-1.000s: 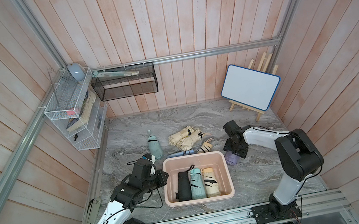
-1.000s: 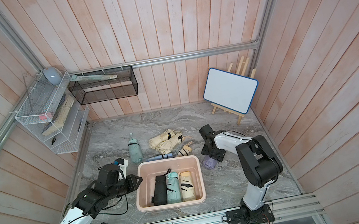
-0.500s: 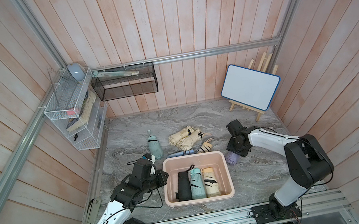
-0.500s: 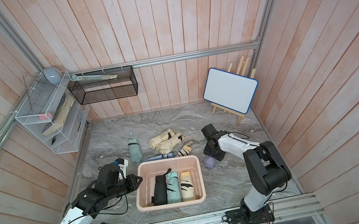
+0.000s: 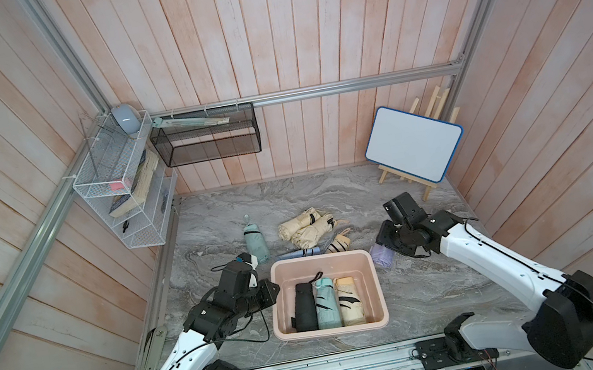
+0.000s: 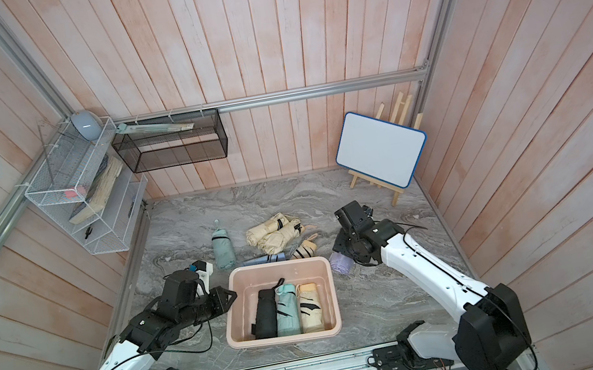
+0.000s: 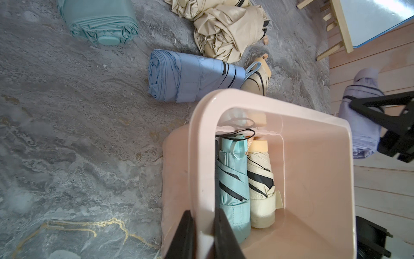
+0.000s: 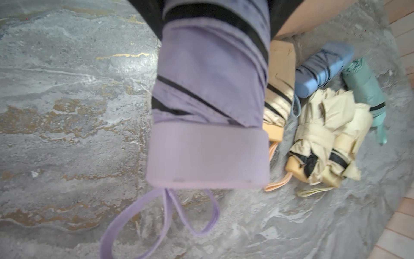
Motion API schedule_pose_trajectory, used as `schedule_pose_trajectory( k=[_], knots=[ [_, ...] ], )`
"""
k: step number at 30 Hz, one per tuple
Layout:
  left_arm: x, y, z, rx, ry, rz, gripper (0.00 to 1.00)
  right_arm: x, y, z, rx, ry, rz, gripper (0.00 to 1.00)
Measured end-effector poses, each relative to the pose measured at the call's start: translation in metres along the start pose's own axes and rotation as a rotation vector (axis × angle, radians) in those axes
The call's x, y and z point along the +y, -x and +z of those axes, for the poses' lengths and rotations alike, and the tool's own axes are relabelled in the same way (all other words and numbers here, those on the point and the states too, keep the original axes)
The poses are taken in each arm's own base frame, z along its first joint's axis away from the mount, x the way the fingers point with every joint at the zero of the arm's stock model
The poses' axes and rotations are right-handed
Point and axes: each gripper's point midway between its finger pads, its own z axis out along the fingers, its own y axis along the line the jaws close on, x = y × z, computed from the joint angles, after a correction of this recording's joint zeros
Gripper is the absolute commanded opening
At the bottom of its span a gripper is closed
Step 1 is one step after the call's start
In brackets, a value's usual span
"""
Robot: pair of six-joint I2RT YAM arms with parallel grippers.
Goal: Put the umbrella into the storage box
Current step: Pick up the umbrella from the center of the board.
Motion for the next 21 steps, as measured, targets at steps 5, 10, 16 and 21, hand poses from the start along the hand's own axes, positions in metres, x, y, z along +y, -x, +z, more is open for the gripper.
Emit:
schedule_pose_trajectory(
  k=[5, 10, 16, 21],
  knots=[
    [0.004, 0.001, 0.0, -0.004, 0.016, -0.006, 0.0, 0.014, -0.003, -0.027, -0.06, -0.035, -0.07, 0.35],
    [0.01, 0.0, -0.001, -0.013, 0.04, -0.009, 0.0, 0.032, -0.004, -0.056, -0.109, -0.033, -0.127, 0.35],
    [0.002, -0.001, -0.003, -0.015, 0.005, -0.014, 0.0, 0.035, -0.004, -0.056, -0.139, -0.028, -0.115, 0.35],
    [0.004, -0.003, -0.006, -0.014, 0.01, -0.02, 0.0, 0.019, -0.006, -0.041, -0.14, -0.057, -0.092, 0.34]
  ],
)
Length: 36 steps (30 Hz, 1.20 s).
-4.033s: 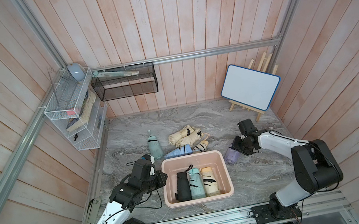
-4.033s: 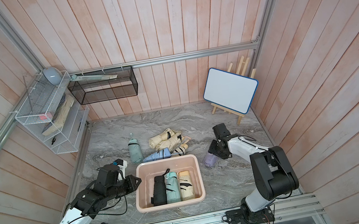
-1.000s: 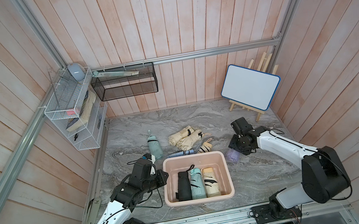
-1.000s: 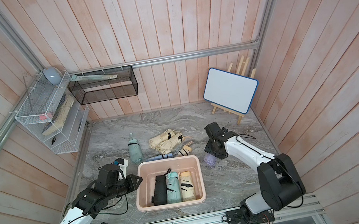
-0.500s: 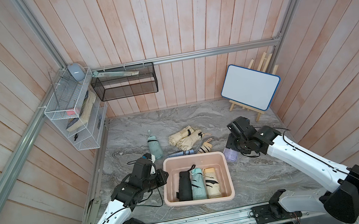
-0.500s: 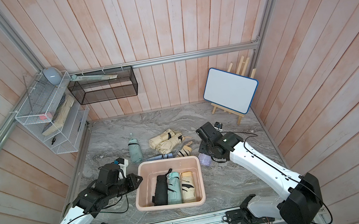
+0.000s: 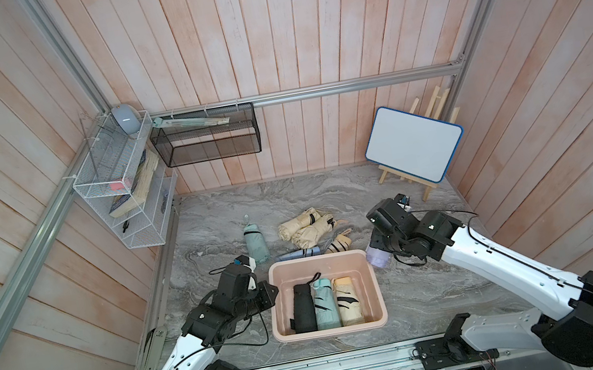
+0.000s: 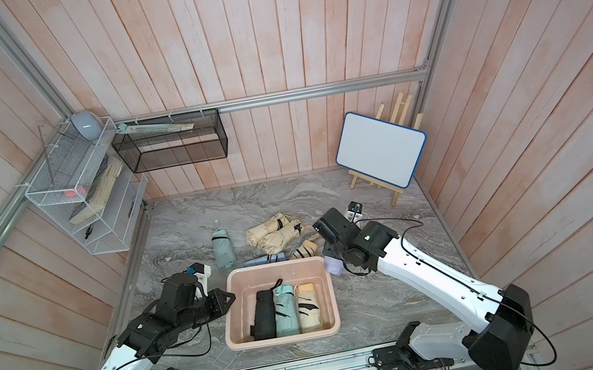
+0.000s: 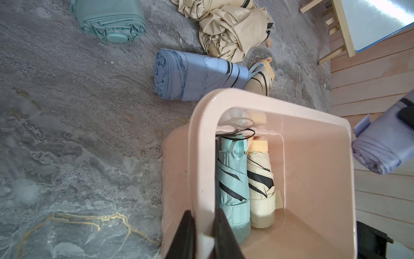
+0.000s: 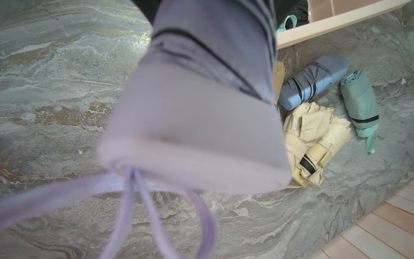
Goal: Put the umbrella into the storage box
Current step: Pick up the umbrella from the center of the board, then place the umbrella in the storage box.
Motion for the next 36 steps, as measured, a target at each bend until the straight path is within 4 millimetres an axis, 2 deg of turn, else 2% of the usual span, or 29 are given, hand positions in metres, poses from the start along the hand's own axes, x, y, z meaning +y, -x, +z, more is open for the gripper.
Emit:
schedule_pose_trajectory(
  k=[6, 12, 16, 26, 32, 36],
  knots=[
    [0.0, 0.0, -0.001, 0.0, 0.001, -0.007, 0.0, 0.009, 0.001, -0.01, 0.008, 0.039, -0.007, 0.34],
    [0.0, -0.001, -0.001, 0.001, -0.002, -0.012, 0.0, 0.058, -0.014, -0.049, 0.033, 0.197, -0.062, 0.34],
    [0.0, 0.0, -0.001, 0.001, -0.003, -0.019, 0.0, 0.09, -0.04, -0.062, 0.083, 0.278, -0.112, 0.34],
    [-0.003, -0.002, 0.0, 0.005, -0.014, -0.052, 0.0, 0.155, -0.132, -0.048, 0.25, 0.407, -0.26, 0.34],
    [-0.006, -0.004, 0.001, -0.01, -0.042, -0.091, 0.0, 0.17, -0.171, -0.036, 0.309, 0.456, -0.306, 0.34],
    [-0.007, -0.005, 0.002, -0.021, -0.06, -0.112, 0.0, 0.164, -0.202, -0.015, 0.353, 0.442, -0.347, 0.34]
  ],
)
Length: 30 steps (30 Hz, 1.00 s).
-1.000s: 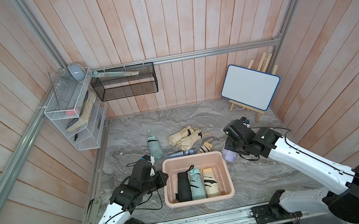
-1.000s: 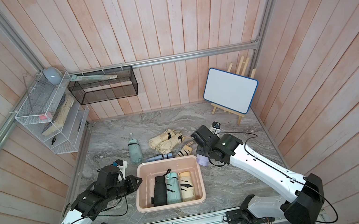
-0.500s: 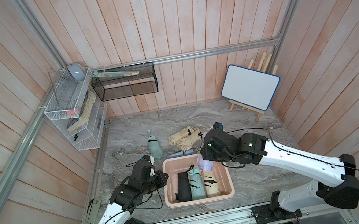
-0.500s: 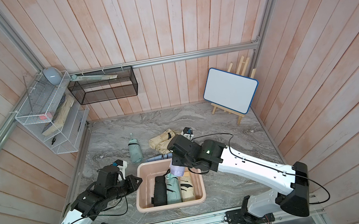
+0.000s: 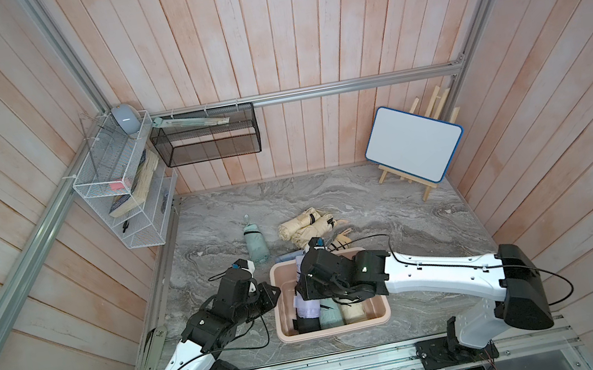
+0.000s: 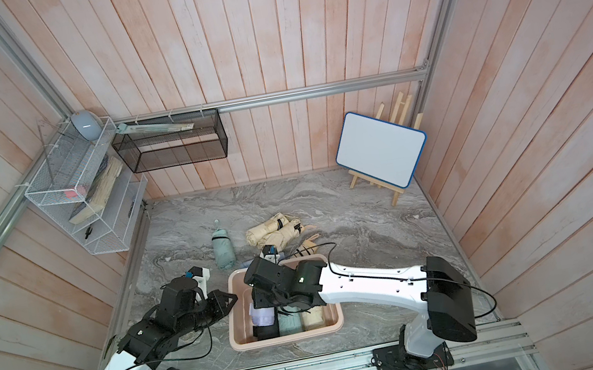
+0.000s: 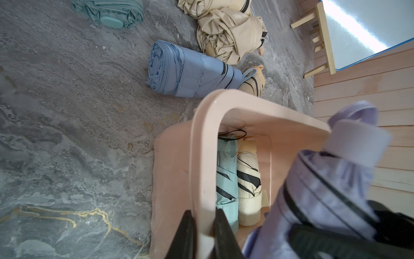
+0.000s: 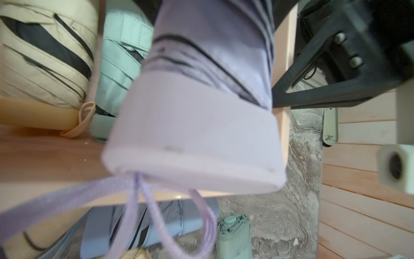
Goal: Put the umbrella into the storage box
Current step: Place the umbrella in the storage box.
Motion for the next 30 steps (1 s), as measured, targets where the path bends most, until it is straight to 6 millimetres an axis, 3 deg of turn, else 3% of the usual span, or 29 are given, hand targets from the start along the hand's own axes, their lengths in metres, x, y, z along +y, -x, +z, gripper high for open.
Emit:
schedule_pose_trajectory(
  k=[5, 17, 30],
  knots=[
    [-0.001, 0.0, 0.001, 0.0, -0.008, -0.008, 0.0, -0.013, -0.022, 0.029, 0.057, -0.024, -0.031, 0.35],
    [-0.001, 0.0, 0.001, -0.003, -0.007, -0.01, 0.0, -0.007, -0.048, 0.068, 0.13, 0.017, -0.103, 0.39],
    [-0.001, 0.0, 0.001, -0.003, -0.007, -0.01, 0.0, -0.008, -0.049, 0.079, 0.123, 0.014, -0.112, 0.76]
  ],
)
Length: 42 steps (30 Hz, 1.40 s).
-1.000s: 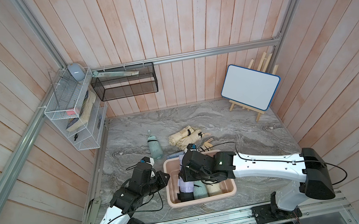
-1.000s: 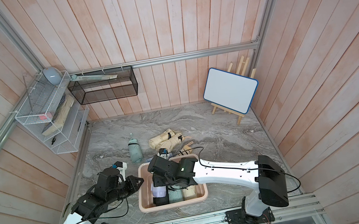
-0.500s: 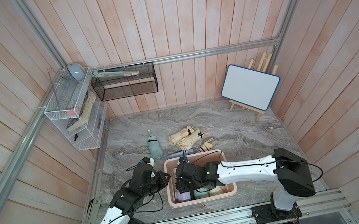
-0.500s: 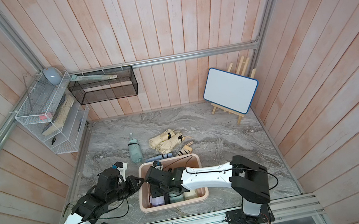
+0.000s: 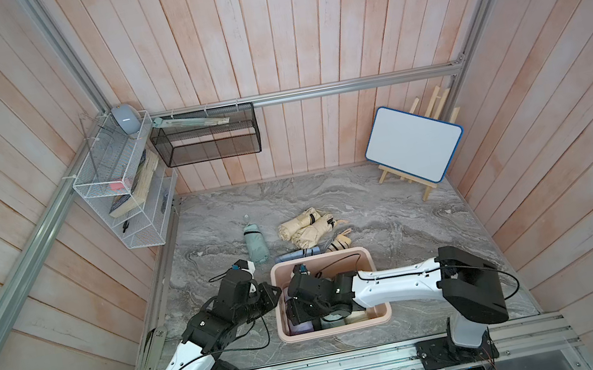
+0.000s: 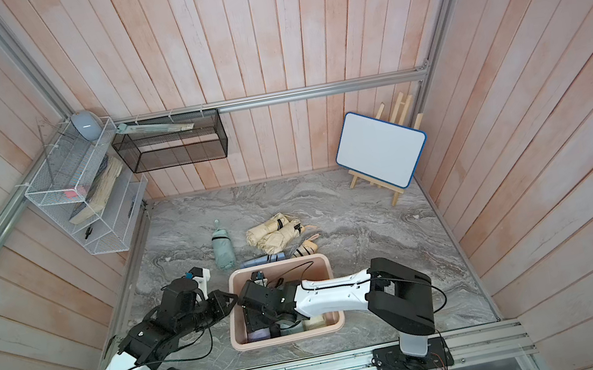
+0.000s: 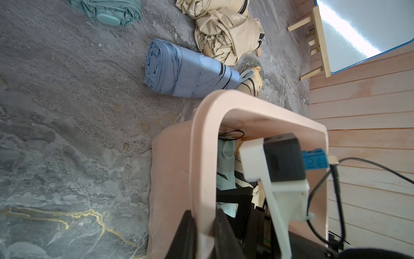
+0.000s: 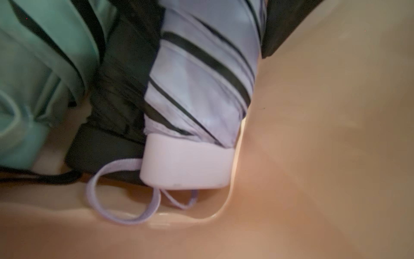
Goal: Put the umbrella into the storage box
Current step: Place the umbrella in the storage box, then pick up the umbrella from the center of the board.
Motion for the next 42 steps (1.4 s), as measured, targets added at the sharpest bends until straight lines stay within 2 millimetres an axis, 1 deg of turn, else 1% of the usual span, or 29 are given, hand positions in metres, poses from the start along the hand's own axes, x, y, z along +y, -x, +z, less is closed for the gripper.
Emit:
schedule_pose_trajectory(
  k=[3, 6, 7, 8, 11, 12, 14, 16, 19, 22, 25, 27, 29, 32, 35, 37, 40, 42],
  knots=[
    [0.0, 0.0, 0.0, -0.002, 0.002, 0.0, 0.0, 0.0, 0.001, -0.002, -0.009, 0.001, 0.001, 0.78],
    [0.001, 0.001, 0.0, -0.007, 0.005, 0.001, 0.01, -0.003, 0.003, -0.012, -0.031, 0.002, 0.006, 0.78],
    [0.001, 0.001, 0.0, -0.007, 0.006, 0.001, 0.07, -0.004, 0.004, -0.017, -0.041, 0.006, 0.007, 0.78],
    [0.001, 0.001, 0.0, -0.008, 0.006, 0.001, 0.16, -0.004, 0.006, -0.024, -0.055, 0.012, 0.008, 0.78],
    [0.002, 0.002, 0.0, -0.013, 0.014, -0.001, 0.53, 0.003, 0.014, -0.048, -0.107, 0.05, 0.006, 0.78],
    [0.003, 0.002, 0.0, -0.015, 0.019, -0.009, 0.62, 0.006, 0.018, -0.057, -0.129, 0.065, 0.003, 0.78],
    [0.005, 0.003, -0.001, -0.023, 0.027, -0.012, 0.76, 0.012, 0.027, -0.076, -0.177, 0.095, -0.006, 0.78],
    [0.006, 0.005, -0.004, -0.037, 0.037, -0.016, 0.82, 0.016, 0.036, -0.093, -0.221, 0.118, -0.018, 0.78],
    [0.005, 0.013, -0.016, -0.084, 0.05, -0.02, 0.85, 0.017, 0.053, -0.119, -0.283, 0.142, -0.028, 0.76],
    [-0.001, 0.026, -0.032, -0.147, 0.052, -0.017, 0.86, 0.009, 0.08, -0.145, -0.356, 0.159, -0.006, 0.75],
    [-0.009, 0.041, -0.045, -0.21, 0.058, -0.008, 0.87, -0.006, 0.111, -0.17, -0.437, 0.165, 0.037, 0.73],
    [-0.016, 0.052, -0.05, -0.241, 0.072, 0.012, 0.88, -0.021, 0.133, -0.187, -0.494, 0.159, 0.078, 0.73],
    [-0.021, 0.064, -0.05, -0.257, 0.096, 0.04, 0.89, -0.039, 0.151, -0.2, -0.537, 0.144, 0.115, 0.73],
    [-0.026, 0.081, -0.042, -0.257, 0.142, 0.083, 0.89, -0.074, 0.175, -0.212, -0.581, 0.091, 0.175, 0.73],
    [-0.027, 0.1, -0.026, -0.235, 0.191, 0.127, 0.89, -0.111, 0.191, -0.215, -0.592, 0.032, 0.241, 0.73],
    [-0.026, 0.112, -0.017, -0.222, 0.218, 0.159, 0.89, -0.132, 0.198, -0.214, -0.591, 0.002, 0.277, 0.73],
    [-0.023, 0.133, -0.006, -0.202, 0.259, 0.198, 0.89, -0.154, 0.206, -0.21, -0.58, -0.025, 0.309, 0.73],
    [-0.015, 0.151, 0.001, -0.196, 0.296, 0.193, 0.89, -0.167, 0.21, -0.205, -0.566, -0.038, 0.326, 0.73]
  ],
)
